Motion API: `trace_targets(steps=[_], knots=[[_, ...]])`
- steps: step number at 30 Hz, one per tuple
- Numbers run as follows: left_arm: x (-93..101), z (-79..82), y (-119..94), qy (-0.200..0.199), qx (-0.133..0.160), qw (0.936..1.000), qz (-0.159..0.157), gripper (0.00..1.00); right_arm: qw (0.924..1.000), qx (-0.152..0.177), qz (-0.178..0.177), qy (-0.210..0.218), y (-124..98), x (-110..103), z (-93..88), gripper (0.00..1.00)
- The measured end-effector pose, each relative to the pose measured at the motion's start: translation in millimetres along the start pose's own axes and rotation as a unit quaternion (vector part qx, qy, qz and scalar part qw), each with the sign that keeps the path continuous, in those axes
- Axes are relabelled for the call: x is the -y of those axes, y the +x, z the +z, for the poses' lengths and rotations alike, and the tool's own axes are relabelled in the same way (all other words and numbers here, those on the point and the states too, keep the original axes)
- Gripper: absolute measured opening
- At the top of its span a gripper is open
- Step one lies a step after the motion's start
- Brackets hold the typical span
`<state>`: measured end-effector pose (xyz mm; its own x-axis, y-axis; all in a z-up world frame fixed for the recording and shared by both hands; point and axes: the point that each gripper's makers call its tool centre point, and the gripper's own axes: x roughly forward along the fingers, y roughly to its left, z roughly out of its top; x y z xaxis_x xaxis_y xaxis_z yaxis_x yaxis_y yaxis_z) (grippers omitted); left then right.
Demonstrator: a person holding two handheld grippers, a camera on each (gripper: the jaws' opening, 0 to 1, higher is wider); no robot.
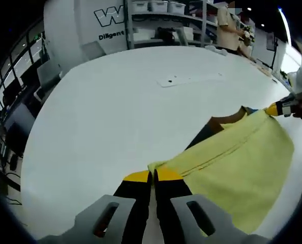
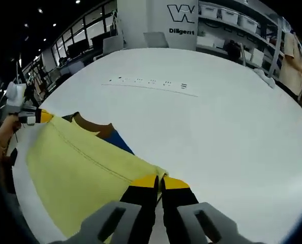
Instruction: Fold the garment on the visible template until the final outline fits inside the template.
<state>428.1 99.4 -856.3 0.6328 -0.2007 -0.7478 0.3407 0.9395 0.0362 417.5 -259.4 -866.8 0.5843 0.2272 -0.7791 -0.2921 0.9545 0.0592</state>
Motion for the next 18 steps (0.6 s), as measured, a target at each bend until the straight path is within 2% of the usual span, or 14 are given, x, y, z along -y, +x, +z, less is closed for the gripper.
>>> trace_targets(steps=[6,10,11,13,15,16,17,18], knots=[[0.6,-1.9,-1,-0.004,0.002,1.0000,0.000,0.00,1.0000,0.006,0.004,0.003,-1,-2,0.0,0.00],[-0.2,-1.7,-2,-0.031,0.007,0.9995,0.002,0.01,0.9999,0.007,0.009,0.009,-3,-5,-0.6,0.00],[-2.3,0.8,0,-0.028,0.011,0.9996,0.001,0.01,0.9996,0.008,0.010,0.024,-3,-6,0.5,0.00],[-3.4,4.8,-1,0.000,0.022,0.9997,0.004,0.03,0.9997,0.016,0.013,0.013,-5,-9,2.3,0.00],[-4.8,10.4,-6,0.018,0.036,0.9992,0.009,0.08,0.9996,0.025,0.015,0.004,-6,-10,6.6,0.00],[-4.0,11.4,-7,0.021,0.038,0.9990,0.006,0.15,0.9994,0.030,0.016,0.002,-8,-11,8.5,0.03],[-1.6,16.9,-11,-0.027,0.050,0.9983,-0.009,0.23,0.9985,0.051,0.017,-0.008,-11,-13,17.5,0.05],[-4.6,18.5,-10,-0.024,0.052,0.9982,-0.016,0.31,0.9980,0.059,0.019,-0.015,-12,-14,20.9,0.07]])
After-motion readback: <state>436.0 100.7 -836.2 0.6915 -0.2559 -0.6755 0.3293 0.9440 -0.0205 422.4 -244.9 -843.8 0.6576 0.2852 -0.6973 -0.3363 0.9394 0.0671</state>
